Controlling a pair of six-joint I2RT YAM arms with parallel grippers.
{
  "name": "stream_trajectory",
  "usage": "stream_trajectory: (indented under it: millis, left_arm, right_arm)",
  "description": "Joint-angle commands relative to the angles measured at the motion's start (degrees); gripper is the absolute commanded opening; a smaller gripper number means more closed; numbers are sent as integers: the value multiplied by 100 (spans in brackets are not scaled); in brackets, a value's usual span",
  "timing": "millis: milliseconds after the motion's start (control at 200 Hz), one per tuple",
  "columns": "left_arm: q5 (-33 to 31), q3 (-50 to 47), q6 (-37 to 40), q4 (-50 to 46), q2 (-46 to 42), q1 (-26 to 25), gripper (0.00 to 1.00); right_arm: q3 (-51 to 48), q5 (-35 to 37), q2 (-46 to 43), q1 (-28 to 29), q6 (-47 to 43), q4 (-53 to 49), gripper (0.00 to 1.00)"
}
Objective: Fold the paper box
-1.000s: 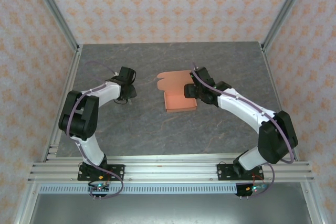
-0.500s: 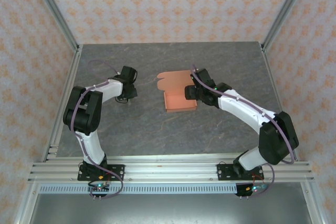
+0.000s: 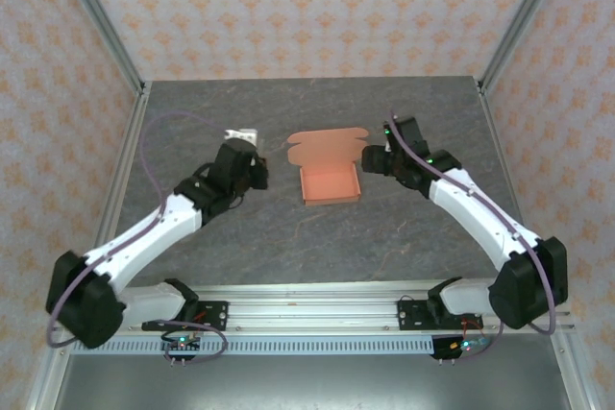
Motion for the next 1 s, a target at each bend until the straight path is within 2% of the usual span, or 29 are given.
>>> stream_trajectory:
  millis: [0, 90, 165, 275, 480, 666, 851, 996]
  left_arm:
    - [248, -58, 1046, 400, 90, -693, 12]
    - [334, 375, 1942, 336, 638, -1232, 11]
    - [406, 925, 2636, 3, 1291, -1475, 12]
    - [331, 1713, 3401, -433, 2184, -1584, 11]
    - [-146, 2889, 4486, -1259, 3493, -1574, 11]
    - [-441, 3383, 4802, -1444, 4439, -1461, 11]
    - [-352, 3562, 4818, -1181, 4873, -1308, 13]
    - [-345, 3521, 4680, -1051, 4980, -1235, 21]
  right_arm:
    - [-184, -570, -265, -390, 52, -171, 71]
    - [-402, -961, -434, -691, 256, -40, 71]
    - [-568, -882, -569, -738, 300, -22, 71]
    - [-710, -549, -824, -741, 268, -151, 71]
    - [-854, -368, -1001, -739, 235, -240, 71]
    - [-836, -290, -1017, -737, 249, -228, 71]
    - [-854, -270, -1018, -741, 261, -224, 71]
    - [-906, -199, -1082, -741, 285, -212, 71]
